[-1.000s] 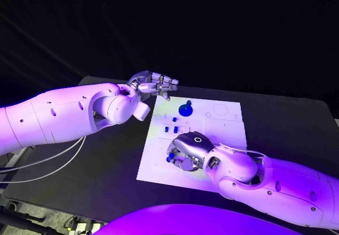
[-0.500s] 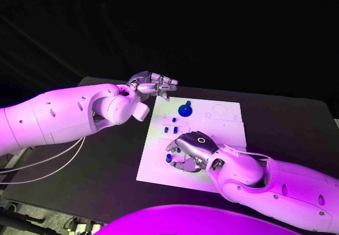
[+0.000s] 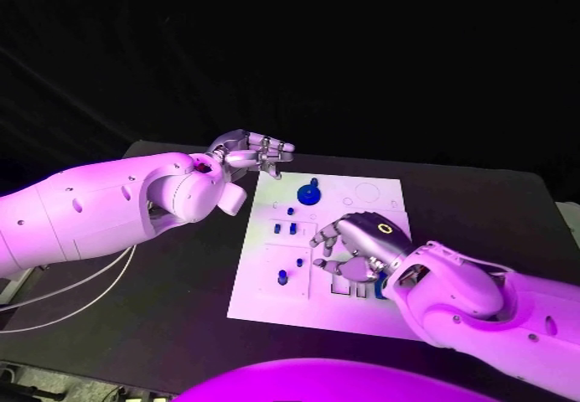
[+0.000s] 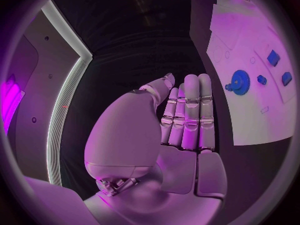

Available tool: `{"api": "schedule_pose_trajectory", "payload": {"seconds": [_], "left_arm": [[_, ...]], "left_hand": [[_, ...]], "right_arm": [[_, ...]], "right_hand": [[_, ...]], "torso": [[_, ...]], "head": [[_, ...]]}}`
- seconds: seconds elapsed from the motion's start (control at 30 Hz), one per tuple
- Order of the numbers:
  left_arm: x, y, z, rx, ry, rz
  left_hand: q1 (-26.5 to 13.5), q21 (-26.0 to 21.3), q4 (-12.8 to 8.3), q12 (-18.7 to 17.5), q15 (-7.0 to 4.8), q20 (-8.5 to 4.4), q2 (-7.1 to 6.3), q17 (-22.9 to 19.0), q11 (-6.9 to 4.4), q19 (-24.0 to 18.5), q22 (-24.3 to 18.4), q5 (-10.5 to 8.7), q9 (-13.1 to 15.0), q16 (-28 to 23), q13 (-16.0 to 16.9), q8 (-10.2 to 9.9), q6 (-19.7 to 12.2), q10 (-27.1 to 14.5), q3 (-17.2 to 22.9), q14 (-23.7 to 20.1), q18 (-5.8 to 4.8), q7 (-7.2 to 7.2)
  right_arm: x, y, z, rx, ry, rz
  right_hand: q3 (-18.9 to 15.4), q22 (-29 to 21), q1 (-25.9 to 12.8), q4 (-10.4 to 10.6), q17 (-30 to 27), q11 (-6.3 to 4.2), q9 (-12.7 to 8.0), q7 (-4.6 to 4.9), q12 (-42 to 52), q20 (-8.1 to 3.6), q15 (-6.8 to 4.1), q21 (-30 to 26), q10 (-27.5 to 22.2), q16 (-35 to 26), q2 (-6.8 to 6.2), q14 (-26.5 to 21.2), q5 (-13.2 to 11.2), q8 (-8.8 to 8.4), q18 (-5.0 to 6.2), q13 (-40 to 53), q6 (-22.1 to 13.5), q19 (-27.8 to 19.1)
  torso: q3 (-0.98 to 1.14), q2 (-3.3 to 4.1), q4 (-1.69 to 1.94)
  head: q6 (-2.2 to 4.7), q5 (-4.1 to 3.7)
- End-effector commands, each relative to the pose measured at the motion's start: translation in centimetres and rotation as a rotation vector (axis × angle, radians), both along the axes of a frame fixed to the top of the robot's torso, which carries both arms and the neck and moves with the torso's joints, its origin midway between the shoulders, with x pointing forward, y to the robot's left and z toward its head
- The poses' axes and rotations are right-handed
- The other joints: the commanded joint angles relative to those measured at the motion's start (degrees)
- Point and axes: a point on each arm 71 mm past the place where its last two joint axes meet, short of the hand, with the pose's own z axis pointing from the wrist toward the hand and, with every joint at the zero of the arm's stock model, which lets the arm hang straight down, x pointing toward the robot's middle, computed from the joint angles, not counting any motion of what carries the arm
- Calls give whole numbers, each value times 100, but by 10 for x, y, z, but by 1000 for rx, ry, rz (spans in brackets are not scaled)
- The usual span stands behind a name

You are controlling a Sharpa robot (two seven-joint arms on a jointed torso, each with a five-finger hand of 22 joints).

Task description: Assemble the parts on the task board

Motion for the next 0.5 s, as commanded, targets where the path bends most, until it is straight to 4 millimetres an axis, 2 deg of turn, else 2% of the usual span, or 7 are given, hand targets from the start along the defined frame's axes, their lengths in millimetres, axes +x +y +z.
{"api": "schedule_pose_trajectory", "payload": {"seconds": [0.03, 0.07, 0.13, 0.2, 0.23, 0.4, 0.5], "left_arm": [[-1, -1, 1, -17, -12, -18], [-1, 0, 1, -18, -13, -17], [-1, 0, 1, -19, -15, -15], [-1, 2, 1, -20, -21, -9], [-1, 2, 1, -21, -24, -6], [-1, 4, 1, -25, -30, 5], [-1, 5, 0, -26, -30, 7]], "left_hand": [[-21, -21, -11, 25, 41, 25, 20, -7, -6, 23, -6, 3, 1, -32, 8, -28, -25, -24, -35, -19, 28, -2], [-22, -23, -12, 26, 41, 26, 19, -7, -6, 23, -7, 3, 1, -32, 8, -27, -26, -25, -37, -20, 28, -2], [-22, -23, -12, 26, 41, 26, 19, -7, -6, 23, -7, 3, 1, -32, 8, -27, -26, -25, -37, -20, 28, -2], [-22, -23, -12, 27, 41, 26, 19, -7, -6, 23, -7, 3, 1, -32, 8, -27, -26, -25, -38, -20, 28, -3], [-20, -25, -12, 31, 40, 26, 21, -8, -8, 24, -8, 3, 2, -32, 9, -26, -25, -24, -39, -19, 29, -4], [-18, -26, -13, 33, 40, 26, 23, -8, -9, 24, -9, 4, 2, -32, 10, -25, -24, -23, -39, -19, 29, -4], [-18, -26, -13, 33, 40, 26, 23, -8, -9, 24, -9, 4, 2, -32, 10, -25, -24, -23, -39, -19, 29, -4]], "right_arm": [[10, -30, 1, 78, 204, -157], [12, -41, 1, 74, 235, -191], [12, -58, 2, 63, 277, -242], [10, -79, 3, 44, 311, -303], [9, -87, 3, 34, 318, -325], [3, -115, 3, -21, 305, -402], [-1, -126, 1, -56, 288, -435]], "right_hand": [[-225, 1041, -291, 134, 14, -203, 100, -161, 834, -142, -175, 218, 645, 39, -90, 246, -26, 182, -23, 552, 273, 94], [-356, 1078, -409, 192, 92, -244, 149, -224, 2048, -187, -220, 332, 918, 91, -131, 270, 2, 239, -50, 1953, 310, 135], [-636, 1143, -577, 310, 292, -301, 310, -298, 3739, -304, -251, 518, 1038, 224, -133, 316, 225, 386, -78, 3940, 299, 202], [-1025, 1205, -686, 471, 747, -383, 642, -315, 5151, -300, -252, 708, 1103, 514, -2, 396, 291, 653, -123, 5688, 205, 272], [-1144, 1228, -748, 537, 925, -318, 728, -295, 5397, -294, -293, 800, 1178, 612, 9, 419, 263, 707, -140, 6069, 146, 301], [-1421, 1248, -713, 658, 1072, -291, 1006, -287, 5575, -284, -270, 884, 1141, 703, 98, 431, 332, 869, -155, 6365, -50, 327], [-1494, 1256, -707, 704, 1103, -285, 1072, -283, 5587, -279, -266, 917, 1135, 721, 121, 434, 368, 902, -161, 6402, -94, 337]], "torso": [[-19, -23, -23], [-24, -33, -33], [-26, -46, -50], [-24, -64, -65], [-23, -75, -72], [-34, -111, -91], [-40, -127, -107]], "head": [[60, -199], [69, -235], [86, -321], [105, -456], [107, -533], [70, -804], [49, -865]]}}
